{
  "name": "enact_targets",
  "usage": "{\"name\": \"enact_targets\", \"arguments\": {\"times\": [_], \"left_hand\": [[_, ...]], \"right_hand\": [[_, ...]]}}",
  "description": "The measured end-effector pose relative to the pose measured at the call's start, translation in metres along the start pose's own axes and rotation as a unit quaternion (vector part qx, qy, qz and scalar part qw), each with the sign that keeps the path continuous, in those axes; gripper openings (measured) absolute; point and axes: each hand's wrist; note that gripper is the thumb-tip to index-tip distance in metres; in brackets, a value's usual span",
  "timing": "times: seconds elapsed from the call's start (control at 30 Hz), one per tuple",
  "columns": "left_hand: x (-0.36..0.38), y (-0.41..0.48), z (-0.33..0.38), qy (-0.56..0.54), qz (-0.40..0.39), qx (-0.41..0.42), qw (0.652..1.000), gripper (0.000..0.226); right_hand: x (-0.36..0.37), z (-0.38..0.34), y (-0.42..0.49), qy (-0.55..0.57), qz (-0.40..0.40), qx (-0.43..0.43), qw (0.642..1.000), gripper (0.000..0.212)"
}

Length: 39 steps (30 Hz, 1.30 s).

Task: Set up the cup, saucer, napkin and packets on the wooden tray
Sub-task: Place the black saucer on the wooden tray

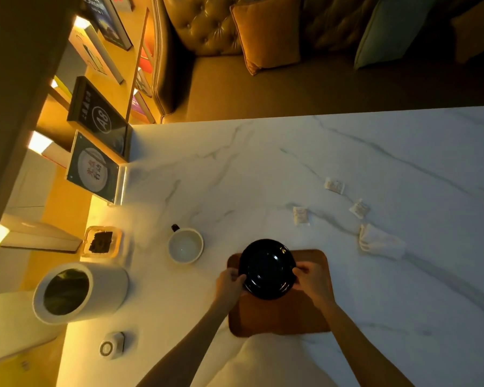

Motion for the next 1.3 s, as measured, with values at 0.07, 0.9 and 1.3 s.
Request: {"name": "enact_targets", "arguments": {"times": [0.07, 0.9, 1.3], "left_hand": [[0.0, -0.014, -0.019, -0.004, 0.009, -0.023, 1.0, 0.016], [-0.003, -0.021, -0.044, 0.152, 0.05, -0.074, 0.984, 0.016], [-0.002, -0.018, -0.038, 0.16, 0.026, -0.085, 0.983, 0.023]], "right_hand": [[0.011, 0.018, -0.012, -0.014, -0.006, 0.013, 1.0, 0.022], [0.048, 0.045, -0.017, -0.021, -0.032, 0.035, 0.999, 0.029], [0.046, 0.049, -0.021, -0.087, -0.012, -0.017, 0.996, 0.029]]}}
Point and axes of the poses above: each hand's wrist, its own y-axis towards the middle knuckle, its own x-axis out of the palm, z = x × y, and after that the axes turned 14 degrees about -y, right-handed
